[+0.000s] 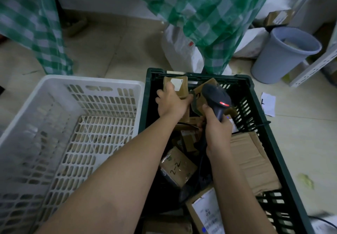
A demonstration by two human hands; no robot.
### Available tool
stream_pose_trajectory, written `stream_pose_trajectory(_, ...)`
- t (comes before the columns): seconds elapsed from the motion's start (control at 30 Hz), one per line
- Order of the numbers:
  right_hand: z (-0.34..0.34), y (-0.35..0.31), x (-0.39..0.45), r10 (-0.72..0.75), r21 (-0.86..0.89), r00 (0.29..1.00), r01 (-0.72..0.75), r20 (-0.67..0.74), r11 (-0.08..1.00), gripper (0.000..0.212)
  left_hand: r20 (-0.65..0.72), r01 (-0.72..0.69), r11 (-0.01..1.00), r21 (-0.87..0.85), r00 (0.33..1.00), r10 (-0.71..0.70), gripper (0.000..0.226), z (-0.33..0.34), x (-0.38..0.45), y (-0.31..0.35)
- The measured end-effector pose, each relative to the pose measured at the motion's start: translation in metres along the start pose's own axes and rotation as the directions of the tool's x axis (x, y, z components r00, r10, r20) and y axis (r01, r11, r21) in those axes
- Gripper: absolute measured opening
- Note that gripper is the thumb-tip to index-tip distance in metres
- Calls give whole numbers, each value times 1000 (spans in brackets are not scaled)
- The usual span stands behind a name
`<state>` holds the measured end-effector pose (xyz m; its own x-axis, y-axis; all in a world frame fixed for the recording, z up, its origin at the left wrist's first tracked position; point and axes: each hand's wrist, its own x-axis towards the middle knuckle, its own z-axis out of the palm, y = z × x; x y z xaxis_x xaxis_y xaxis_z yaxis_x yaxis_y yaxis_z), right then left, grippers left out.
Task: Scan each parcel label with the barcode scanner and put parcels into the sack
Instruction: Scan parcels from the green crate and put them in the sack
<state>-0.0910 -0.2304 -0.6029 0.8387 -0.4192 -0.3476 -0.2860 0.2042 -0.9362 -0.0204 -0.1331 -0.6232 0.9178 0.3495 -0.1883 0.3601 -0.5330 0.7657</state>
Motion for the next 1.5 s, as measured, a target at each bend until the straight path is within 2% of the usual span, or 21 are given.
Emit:
stream_pose_trajectory(0.1,-1,3,-13,-6,13,1000,6,-8,1000,16,19,-54,997,-56,998,55,58,-17,-12,-4)
stream_pose_trajectory(0.3,3,-21,-75,-46,40,998,44,50,998,15,-84,-169,920,-353,985,149,52,-115,-63,-14)
stream_pose_trajectory(0.4,16,-40,-117,-73,37,988,68,133,997,15,-110,-132,892,-433,990,93,71,-181,-98,-28)
stream_pose_trajectory(0.5,39,-53,-160,-75,-4,965,79,252,997,14,-144,-89,899,-429,989,29,74,-245,-134,-54)
stream_pose_trajectory(0.6,58,-59,-203,-80,-94,922,124,378,988,19,-167,-47,908,-415,986,-25,77,-295,-170,-80)
stream_pose_trajectory(0.7,71,-63,-238,-97,-164,863,203,495,965,22,-181,5,899,-439,979,-94,96,-329,-199,-102)
stream_pose_trajectory(0.73,73,-64,-246,-93,-172,845,213,527,962,21,-168,16,889,-457,980,-104,97,-337,-208,-106)
stream_pose_trajectory(0.83,72,-58,-262,-77,-227,799,259,596,939,22,-121,64,856,-513,982,-145,78,-347,-229,-127)
stream_pose_trajectory(0.93,61,-43,-269,-53,-337,772,337,633,879,26,-84,113,841,-529,979,-185,84,-349,-240,-147)
stream_pose_trajectory(1.0,55,-39,-271,-35,-386,748,381,663,840,26,-63,122,826,-551,980,-187,76,-351,-242,-155)
stream_pose_trajectory(1.13,47,-43,-271,-6,-382,687,411,727,827,27,-92,125,772,-623,969,-231,58,-358,-239,-159)
stream_pose_trajectory(1.3,46,-36,-273,76,-469,622,500,780,728,30,-90,144,757,-637,962,-259,38,-361,-235,-174)
stream_pose_trajectory(1.5,47,-39,-275,102,-443,557,522,824,729,32,-101,124,740,-661,963,-251,43,-362,-231,-181)
